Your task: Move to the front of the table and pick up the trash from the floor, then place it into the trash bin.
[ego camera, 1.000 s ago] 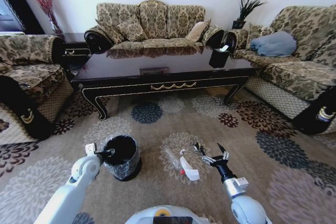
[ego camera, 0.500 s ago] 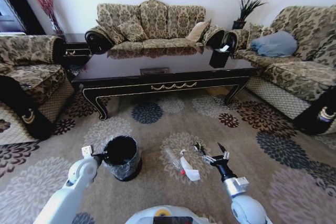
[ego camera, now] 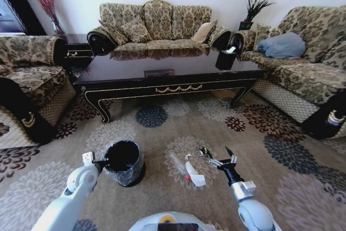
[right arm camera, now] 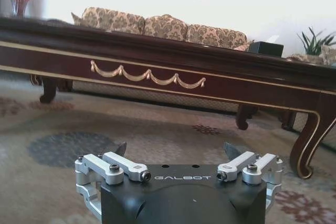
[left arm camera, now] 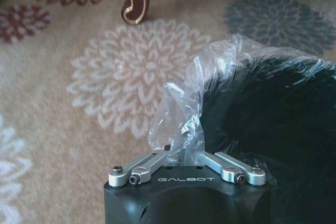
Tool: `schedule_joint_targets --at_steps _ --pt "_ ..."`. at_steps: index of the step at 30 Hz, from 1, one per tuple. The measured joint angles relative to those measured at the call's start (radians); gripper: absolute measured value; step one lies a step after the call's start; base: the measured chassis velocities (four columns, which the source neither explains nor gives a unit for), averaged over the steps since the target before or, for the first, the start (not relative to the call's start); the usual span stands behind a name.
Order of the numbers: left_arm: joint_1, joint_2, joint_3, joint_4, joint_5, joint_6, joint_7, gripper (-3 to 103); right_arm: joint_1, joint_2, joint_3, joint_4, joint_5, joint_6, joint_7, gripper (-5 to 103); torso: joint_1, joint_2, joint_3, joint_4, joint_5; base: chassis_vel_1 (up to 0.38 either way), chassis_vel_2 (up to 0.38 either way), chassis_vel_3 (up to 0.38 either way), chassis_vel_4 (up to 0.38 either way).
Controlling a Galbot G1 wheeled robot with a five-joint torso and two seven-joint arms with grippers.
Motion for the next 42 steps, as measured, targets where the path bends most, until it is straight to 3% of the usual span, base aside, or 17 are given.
schedule_joint_targets --at_steps 6,9,10,12,14,15,18,22,29,42 --pt "0.012 0.039 -0.013 -0.061 -0.059 0.0 -0.033 3 0.047 -0.032 0.001 -0.07 -0.097 -0.022 0.032 100 0.0 0.0 0.0 0.0002 0.0007 0.0 0.0 0.0 0.0" --pt "0.017 0.05 -0.014 -0.092 -0.095 -0.001 -0.048 3 0.084 -0.032 0.002 -0.155 -0.288 -0.042 0.08 100 0.0 0.0 0.0 0.0 0.0009 0.0 0.0 0.0 0.0" --pt "0.017 0.05 -0.014 -0.092 -0.095 -0.001 -0.048 3 0.084 -0.032 0.002 -0.155 -0.288 -0.042 0.08 100 0.0 0.0 0.0 0.0 0.0009 0.0 0.0 0.0 0.0" --pt "0.019 0.054 -0.011 -0.097 -0.097 -0.002 -0.055 3 0.108 -0.031 0.001 -0.215 -0.382 -0.031 0.096 100 0.0 0.0 0.0 -0.0001 0.0012 0.0 0.0 0.0 0.0" --pt "0.023 0.063 -0.009 -0.109 -0.115 -0.003 -0.069 3 0.158 -0.037 -0.001 -0.315 -0.533 0.013 0.108 100 0.0 0.0 0.0 0.0 0.0013 0.0 0.0 0.0 0.0" --pt "0.023 0.063 -0.009 -0.109 -0.115 -0.003 -0.069 3 0.158 -0.037 -0.001 -0.315 -0.533 0.013 0.108 100 0.0 0.0 0.0 0.0 0.0013 0.0 0.0 0.0 0.0" --pt "0.027 0.086 -0.002 -0.128 -0.153 -0.004 -0.083 3 0.228 -0.062 -0.01 -0.428 -0.679 0.062 0.111 100 0.0 0.0 0.0 0.0003 0.0014 0.0 0.0 0.0 0.0" --pt "0.009 0.105 0.026 -0.125 -0.155 -0.004 -0.072 3 0.278 -0.076 -0.026 -0.497 -0.78 0.093 0.108 100 0.0 0.0 0.0 0.0002 0.001 0.0 0.0 0.0 0.0" --pt "-0.025 0.138 0.059 -0.125 -0.178 -0.005 -0.078 3 0.445 -0.05 -0.072 -0.717 -1.029 0.214 0.1 100 0.0 0.0 0.0 0.0002 0.0013 0.0 0.0 0.0 0.0" --pt "-0.024 0.176 0.053 -0.154 -0.215 -0.006 -0.105 3 0.594 0.019 -0.097 -0.99 -1.124 0.291 0.114 100 0.0 0.0 0.0 0.0001 0.0009 0.0 0.0 0.0 0.0"
